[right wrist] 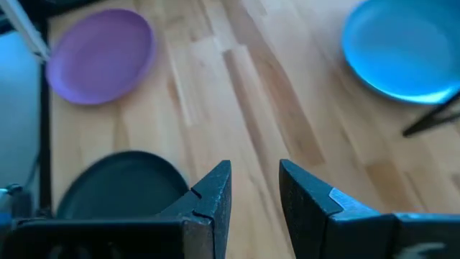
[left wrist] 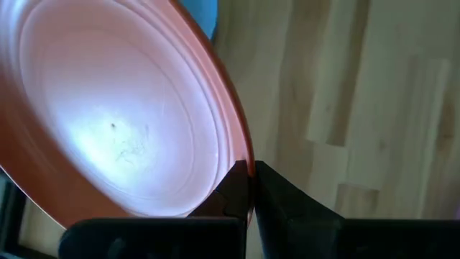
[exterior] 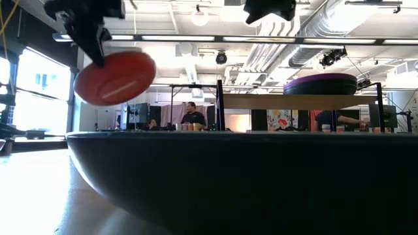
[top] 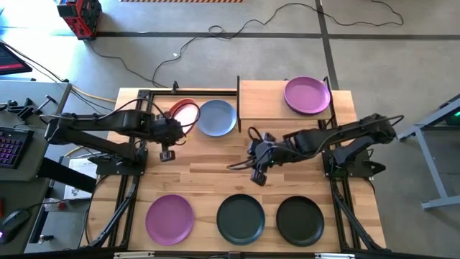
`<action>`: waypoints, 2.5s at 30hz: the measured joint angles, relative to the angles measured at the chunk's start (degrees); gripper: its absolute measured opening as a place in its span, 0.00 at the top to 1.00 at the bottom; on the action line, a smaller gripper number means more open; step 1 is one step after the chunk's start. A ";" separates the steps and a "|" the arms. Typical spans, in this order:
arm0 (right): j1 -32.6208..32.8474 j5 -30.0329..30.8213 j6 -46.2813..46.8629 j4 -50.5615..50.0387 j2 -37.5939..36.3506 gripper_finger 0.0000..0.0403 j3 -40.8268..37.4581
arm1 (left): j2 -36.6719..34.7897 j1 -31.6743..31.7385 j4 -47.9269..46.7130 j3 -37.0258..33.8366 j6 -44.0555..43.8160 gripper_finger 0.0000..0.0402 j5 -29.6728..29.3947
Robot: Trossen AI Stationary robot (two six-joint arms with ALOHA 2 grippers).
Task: Place and stack plates onto a shelf
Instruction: Stack the orange plate on top of the violet plate on the shelf
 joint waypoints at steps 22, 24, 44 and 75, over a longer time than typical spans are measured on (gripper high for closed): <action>0.45 1.02 1.84 15.23 1.51 0.76 4.31 | 2.68 -13.31 -1.85 10.49 12.97 1.00 -2.72; 0.01 1.03 1.84 14.99 1.51 0.76 5.47 | 3.67 -14.26 -1.50 11.18 14.38 1.00 -4.45; -5.98 0.94 2.26 8.15 1.51 0.76 12.55 | 15.19 -20.51 -0.52 18.04 24.65 1.00 -15.42; -16.57 -7.33 6.53 8.21 1.51 0.76 12.55 | 16.09 -27.14 4.55 18.12 38.02 1.00 -21.27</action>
